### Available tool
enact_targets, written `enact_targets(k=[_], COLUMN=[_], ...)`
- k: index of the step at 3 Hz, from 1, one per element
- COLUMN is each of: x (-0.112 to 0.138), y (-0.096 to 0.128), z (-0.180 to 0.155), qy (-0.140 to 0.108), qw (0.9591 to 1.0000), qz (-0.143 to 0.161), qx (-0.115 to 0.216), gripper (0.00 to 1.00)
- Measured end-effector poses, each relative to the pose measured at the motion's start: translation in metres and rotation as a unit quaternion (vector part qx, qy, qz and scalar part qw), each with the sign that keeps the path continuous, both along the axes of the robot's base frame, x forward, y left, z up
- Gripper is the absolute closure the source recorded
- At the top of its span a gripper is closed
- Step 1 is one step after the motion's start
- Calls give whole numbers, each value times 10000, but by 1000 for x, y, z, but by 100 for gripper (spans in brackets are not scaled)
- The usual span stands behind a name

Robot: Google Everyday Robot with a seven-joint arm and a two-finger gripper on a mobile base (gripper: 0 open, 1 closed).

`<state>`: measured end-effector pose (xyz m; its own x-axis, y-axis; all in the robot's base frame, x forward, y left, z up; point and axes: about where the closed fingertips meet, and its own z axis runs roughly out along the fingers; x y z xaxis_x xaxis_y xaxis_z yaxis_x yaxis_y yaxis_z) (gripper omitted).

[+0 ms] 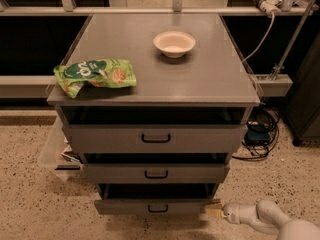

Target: Close bottom drawer

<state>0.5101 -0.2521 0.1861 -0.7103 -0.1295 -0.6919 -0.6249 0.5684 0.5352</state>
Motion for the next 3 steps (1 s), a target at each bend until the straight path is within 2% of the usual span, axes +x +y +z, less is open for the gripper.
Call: enact_targets(k=[1, 3], x=[21, 39], y=[2, -3], z=[3, 1], qy=[-146, -172], qw=[9998, 9995], qz=[-109, -281], qx=[5, 23], gripper=[100, 100])
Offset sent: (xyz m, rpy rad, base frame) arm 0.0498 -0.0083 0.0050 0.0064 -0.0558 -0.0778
